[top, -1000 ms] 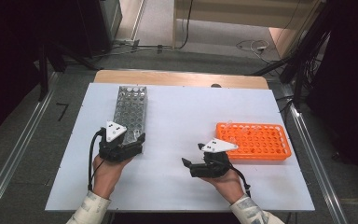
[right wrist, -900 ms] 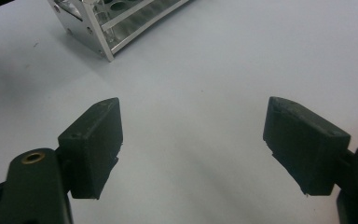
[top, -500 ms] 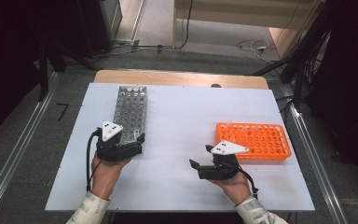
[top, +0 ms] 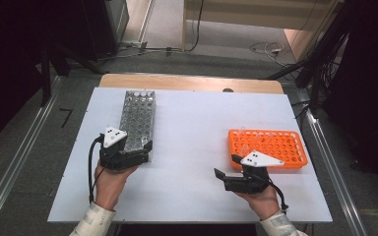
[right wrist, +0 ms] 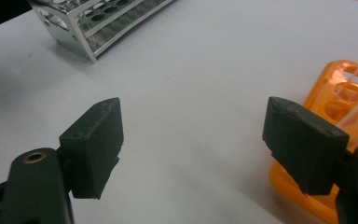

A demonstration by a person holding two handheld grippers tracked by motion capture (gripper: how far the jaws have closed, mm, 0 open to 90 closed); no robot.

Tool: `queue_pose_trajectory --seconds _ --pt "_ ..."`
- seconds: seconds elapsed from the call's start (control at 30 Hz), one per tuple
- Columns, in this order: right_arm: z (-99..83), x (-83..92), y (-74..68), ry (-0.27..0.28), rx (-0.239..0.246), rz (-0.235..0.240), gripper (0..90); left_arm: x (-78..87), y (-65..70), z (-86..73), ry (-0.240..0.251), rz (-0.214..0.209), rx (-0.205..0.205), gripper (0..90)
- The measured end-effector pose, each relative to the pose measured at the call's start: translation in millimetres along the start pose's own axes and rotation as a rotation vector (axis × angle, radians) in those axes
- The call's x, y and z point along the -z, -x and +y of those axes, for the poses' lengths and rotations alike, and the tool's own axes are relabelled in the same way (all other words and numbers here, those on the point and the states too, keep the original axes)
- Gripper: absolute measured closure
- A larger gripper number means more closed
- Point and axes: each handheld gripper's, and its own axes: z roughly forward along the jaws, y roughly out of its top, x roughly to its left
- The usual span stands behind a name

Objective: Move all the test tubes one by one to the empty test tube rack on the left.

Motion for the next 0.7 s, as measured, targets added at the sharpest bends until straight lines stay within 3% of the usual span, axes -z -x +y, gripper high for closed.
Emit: queue_pose_trajectory --seconds 0.4,0.7 --pt "-8.3 22.4 22.5 0.026 -0.046 -0.064 19.1 2.0 3.4 2.2 -0.002 0.013 -0.013 4.9" --pt "-12.2 20.2 34.4 0.026 -0.060 -0.116 21.1 4.4 7.8 3.3 0.014 -0.001 -0.026 3.8"
